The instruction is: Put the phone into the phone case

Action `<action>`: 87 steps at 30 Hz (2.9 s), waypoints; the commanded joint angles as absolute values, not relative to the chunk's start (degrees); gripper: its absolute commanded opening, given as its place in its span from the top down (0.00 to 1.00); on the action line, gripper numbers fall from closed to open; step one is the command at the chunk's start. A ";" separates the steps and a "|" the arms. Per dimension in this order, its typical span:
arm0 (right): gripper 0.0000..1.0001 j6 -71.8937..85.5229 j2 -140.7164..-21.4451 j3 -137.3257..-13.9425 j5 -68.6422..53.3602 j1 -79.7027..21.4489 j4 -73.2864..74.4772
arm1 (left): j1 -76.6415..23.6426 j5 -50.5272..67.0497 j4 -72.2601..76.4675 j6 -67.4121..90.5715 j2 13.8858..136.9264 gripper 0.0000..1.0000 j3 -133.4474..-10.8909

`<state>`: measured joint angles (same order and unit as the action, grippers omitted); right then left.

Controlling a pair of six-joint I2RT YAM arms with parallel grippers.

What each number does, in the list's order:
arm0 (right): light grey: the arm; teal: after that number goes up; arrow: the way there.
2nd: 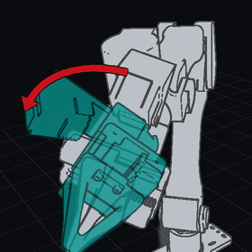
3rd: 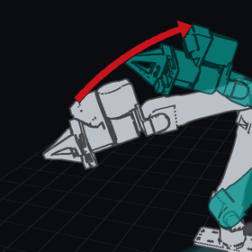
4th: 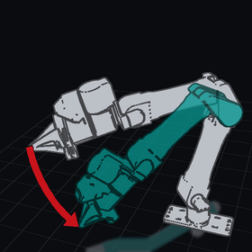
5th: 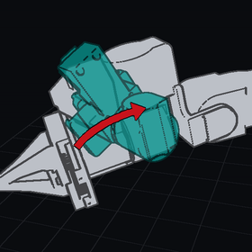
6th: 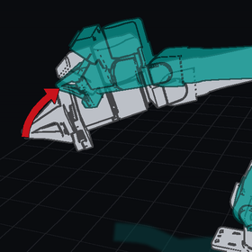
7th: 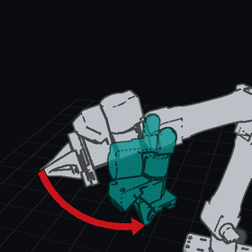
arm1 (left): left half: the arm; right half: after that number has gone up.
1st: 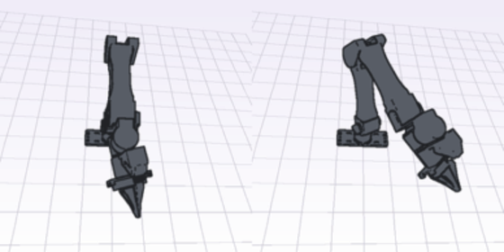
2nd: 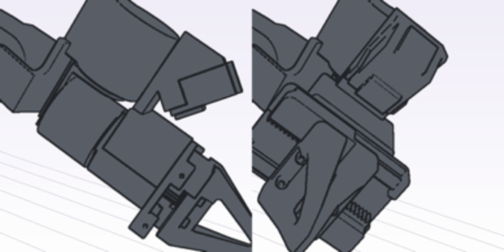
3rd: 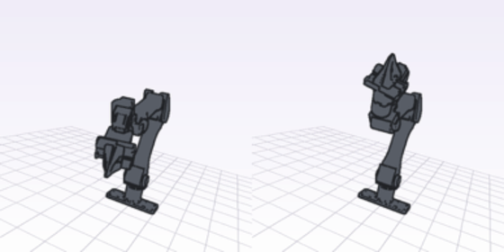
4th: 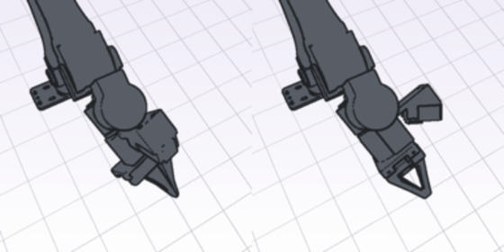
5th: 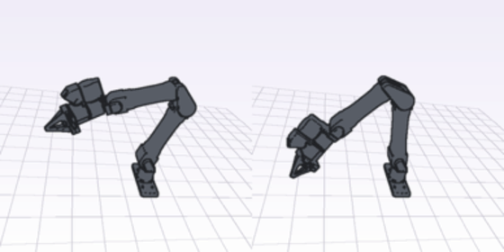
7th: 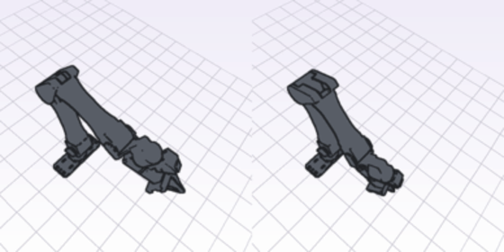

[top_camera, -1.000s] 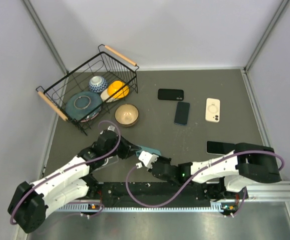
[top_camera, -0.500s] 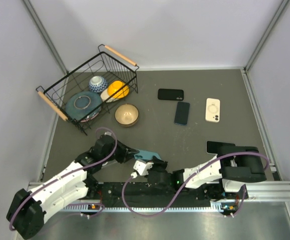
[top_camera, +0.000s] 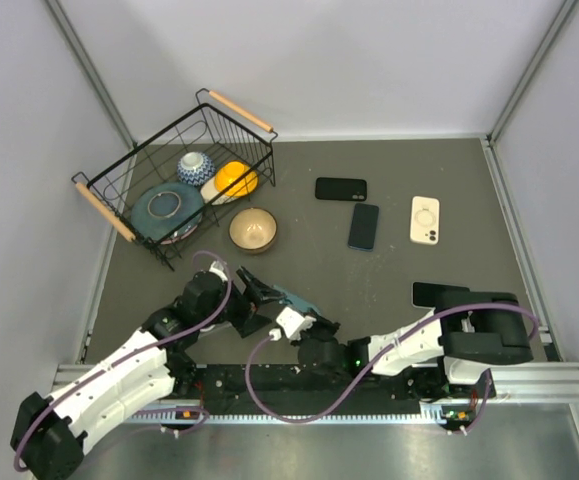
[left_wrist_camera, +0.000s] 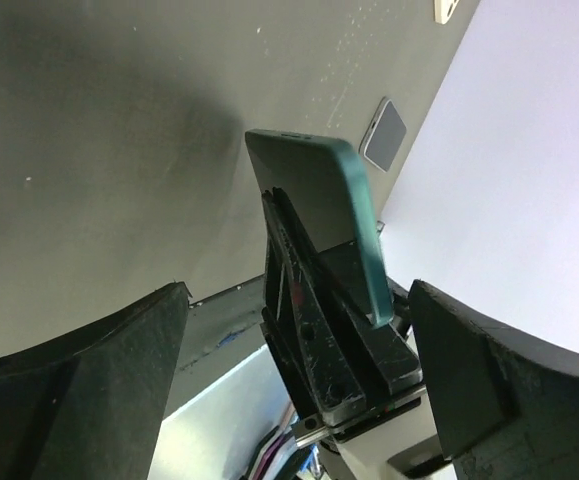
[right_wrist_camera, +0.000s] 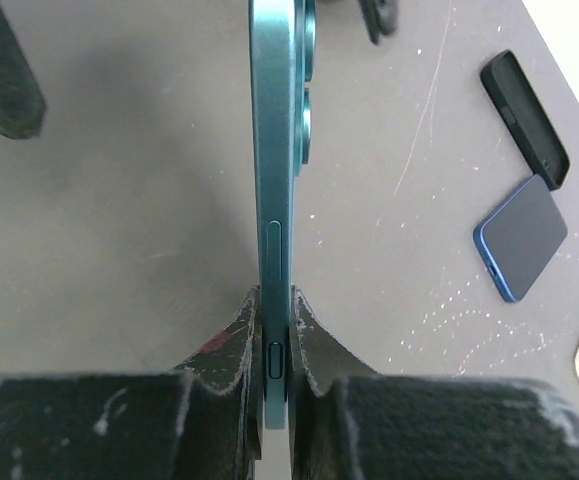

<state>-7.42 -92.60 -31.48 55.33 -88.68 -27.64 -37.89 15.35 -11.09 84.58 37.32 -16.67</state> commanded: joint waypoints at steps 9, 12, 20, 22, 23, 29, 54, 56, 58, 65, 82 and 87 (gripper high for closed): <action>1.00 11.32 -82.37 -31.11 56.25 -82.45 -16.01 | -37.97 -11.93 -40.67 80.85 35.95 0.07 -35.15; 1.00 14.32 -77.09 -28.75 53.45 -80.78 -14.85 | -37.97 -20.02 -50.34 85.60 35.60 0.11 -38.31; 1.00 18.98 -66.64 -26.28 52.29 -79.28 -9.32 | -36.22 -27.24 -61.00 90.79 36.65 0.24 -37.98; 1.00 20.21 -65.40 -25.49 52.30 -79.19 -9.14 | -33.77 -26.11 -59.51 89.66 37.44 0.28 -36.66; 1.00 20.56 -64.43 -25.14 52.12 -79.19 -9.05 | -32.53 -25.06 -59.41 89.39 38.49 0.29 -35.52; 1.00 22.59 -62.50 -24.52 52.73 -79.28 -6.42 | -22.25 -18.02 -61.95 90.61 46.30 0.41 -31.73; 1.00 15.82 -64.42 -24.78 49.57 -79.10 -13.54 | -19.60 -13.89 -65.66 106.61 47.27 0.39 -27.07; 1.00 16.08 -64.07 -25.22 48.96 -79.28 -12.92 | -19.60 -13.62 -64.96 106.79 48.68 0.40 -26.46; 1.00 16.43 -63.64 -24.61 48.43 -79.10 -12.83 | -19.60 -12.57 -64.60 106.96 50.36 0.45 -26.28; 1.00 15.73 -62.23 -25.05 49.40 -79.19 -12.39 | -19.60 -14.24 -64.25 109.25 52.29 0.58 -26.98; 1.00 20.11 -54.06 -32.42 44.22 -78.84 5.08 | -29.06 -17.92 -55.73 86.50 61.26 1.00 -34.89; 1.00 22.76 -50.45 -35.94 39.73 -78.84 13.86 | -34.62 -15.83 -44.23 73.94 57.83 1.00 -34.19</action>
<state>19.35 -53.89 -30.65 43.13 -79.33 6.85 -31.66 -15.77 -54.33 86.04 60.05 -33.23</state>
